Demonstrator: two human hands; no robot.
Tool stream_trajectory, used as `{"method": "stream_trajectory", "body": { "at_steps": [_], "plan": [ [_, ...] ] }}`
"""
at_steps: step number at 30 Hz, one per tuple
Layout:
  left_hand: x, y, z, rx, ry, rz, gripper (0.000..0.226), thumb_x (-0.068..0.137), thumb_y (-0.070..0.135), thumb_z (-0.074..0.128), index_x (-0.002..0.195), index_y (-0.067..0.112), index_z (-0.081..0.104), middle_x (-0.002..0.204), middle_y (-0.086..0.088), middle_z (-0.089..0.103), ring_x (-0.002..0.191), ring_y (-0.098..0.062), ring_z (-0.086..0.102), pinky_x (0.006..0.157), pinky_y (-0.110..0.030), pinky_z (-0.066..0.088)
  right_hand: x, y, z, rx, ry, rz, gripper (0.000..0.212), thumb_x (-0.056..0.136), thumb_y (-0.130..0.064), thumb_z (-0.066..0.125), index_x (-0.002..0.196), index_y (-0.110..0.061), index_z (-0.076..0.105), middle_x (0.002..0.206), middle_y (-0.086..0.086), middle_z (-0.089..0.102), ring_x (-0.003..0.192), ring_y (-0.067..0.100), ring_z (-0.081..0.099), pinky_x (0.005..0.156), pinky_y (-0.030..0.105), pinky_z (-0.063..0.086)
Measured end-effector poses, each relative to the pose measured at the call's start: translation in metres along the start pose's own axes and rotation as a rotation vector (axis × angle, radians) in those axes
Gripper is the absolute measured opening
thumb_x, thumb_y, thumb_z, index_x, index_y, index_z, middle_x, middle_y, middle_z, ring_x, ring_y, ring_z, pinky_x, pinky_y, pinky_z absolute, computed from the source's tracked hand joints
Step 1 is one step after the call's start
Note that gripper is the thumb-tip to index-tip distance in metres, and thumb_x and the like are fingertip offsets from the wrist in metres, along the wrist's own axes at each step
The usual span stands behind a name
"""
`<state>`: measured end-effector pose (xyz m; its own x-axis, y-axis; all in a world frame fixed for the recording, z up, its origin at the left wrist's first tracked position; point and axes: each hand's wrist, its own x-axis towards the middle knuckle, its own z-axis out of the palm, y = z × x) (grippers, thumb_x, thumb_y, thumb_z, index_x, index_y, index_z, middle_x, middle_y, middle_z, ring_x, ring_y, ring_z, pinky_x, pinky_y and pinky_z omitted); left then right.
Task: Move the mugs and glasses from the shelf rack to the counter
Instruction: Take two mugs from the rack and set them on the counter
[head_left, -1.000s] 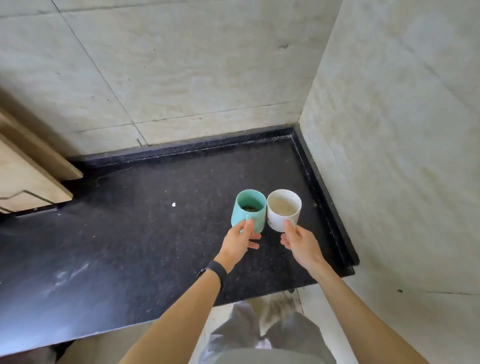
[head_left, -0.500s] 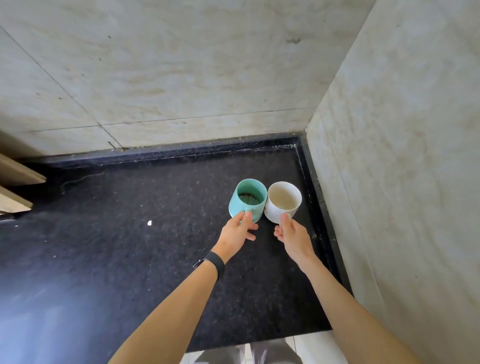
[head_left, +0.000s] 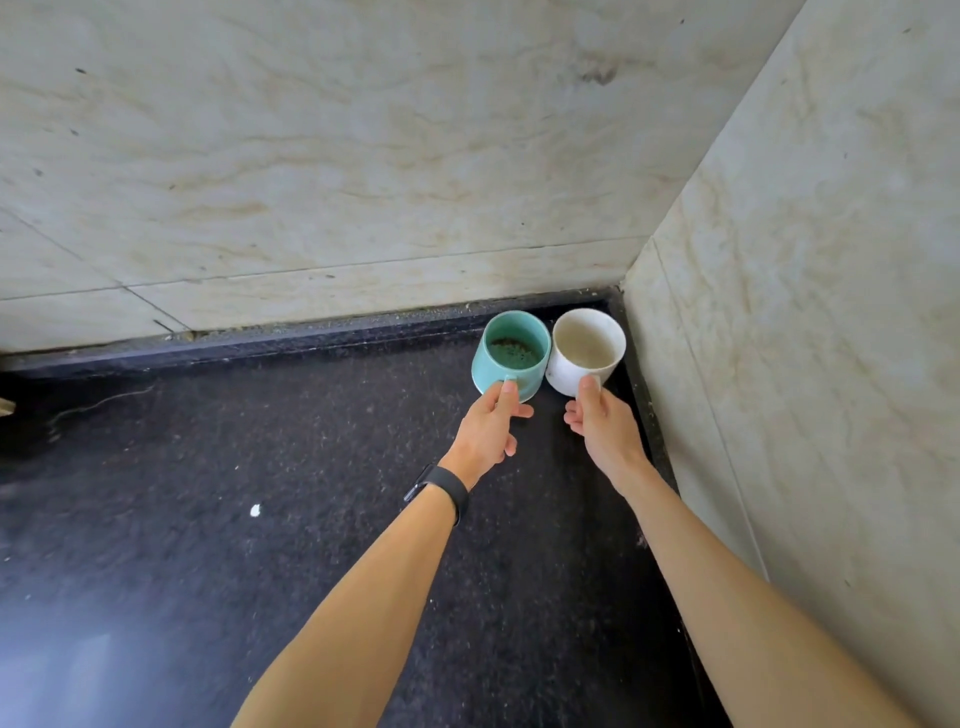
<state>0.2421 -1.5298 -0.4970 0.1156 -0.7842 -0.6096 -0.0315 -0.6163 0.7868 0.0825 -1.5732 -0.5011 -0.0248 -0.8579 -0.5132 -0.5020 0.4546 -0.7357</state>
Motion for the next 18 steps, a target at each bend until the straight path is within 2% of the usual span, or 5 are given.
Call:
{"method": "stream_trajectory", "body": {
  "at_steps": [5,8,11,14,18],
  "plan": [
    [0.018,0.007,0.003,-0.001,-0.008,-0.009,0.044,0.107,0.049,0.028,0.127,0.018,0.052,0.12,-0.004,0.065,0.051,-0.015,0.046,0.044,-0.017,0.036,0.026,-0.012,-0.003,-0.021,-0.001,-0.006,0.056,0.084,-0.072,0.029,0.077,-0.026,0.06,0.092,-0.001,0.07,0.095,0.025,0.069,0.096,0.054,0.052],
    [0.019,0.006,0.005,0.005,-0.016,-0.008,0.042,0.107,0.05,0.028,0.12,0.019,0.054,0.117,-0.004,0.064,0.052,-0.014,0.045,0.045,-0.019,0.035,0.034,-0.012,-0.004,-0.038,-0.026,-0.002,0.047,0.093,-0.065,0.029,0.082,-0.029,0.059,0.094,-0.004,0.069,0.097,0.025,0.069,0.096,0.055,0.052],
    [0.019,0.007,0.004,0.024,-0.011,-0.002,0.044,0.107,0.05,0.028,0.116,0.017,0.055,0.116,-0.007,0.064,0.053,-0.015,0.045,0.048,-0.02,0.036,0.033,-0.01,-0.003,-0.026,-0.044,0.026,0.052,0.097,-0.062,0.027,0.083,-0.023,0.059,0.097,-0.003,0.069,0.096,0.025,0.069,0.096,0.055,0.052],
    [0.019,0.008,0.003,0.071,0.004,0.001,0.049,0.107,0.048,0.028,0.109,0.008,0.056,0.115,-0.01,0.065,0.054,-0.016,0.047,0.052,-0.023,0.037,0.029,-0.011,0.0,0.005,-0.055,0.037,0.051,0.103,-0.056,0.026,0.101,-0.017,0.058,0.109,0.001,0.066,0.092,0.018,0.069,0.098,0.054,0.052],
    [0.017,0.018,0.003,0.154,0.02,-0.014,0.044,0.107,0.046,0.026,0.101,0.017,0.058,0.115,-0.01,0.064,0.065,-0.02,0.057,0.059,-0.029,0.046,0.023,-0.018,0.001,0.006,-0.036,0.082,0.051,0.102,-0.06,0.025,0.114,-0.019,0.054,0.105,-0.005,0.06,0.086,0.021,0.072,0.093,0.053,0.055]
  ]
}}
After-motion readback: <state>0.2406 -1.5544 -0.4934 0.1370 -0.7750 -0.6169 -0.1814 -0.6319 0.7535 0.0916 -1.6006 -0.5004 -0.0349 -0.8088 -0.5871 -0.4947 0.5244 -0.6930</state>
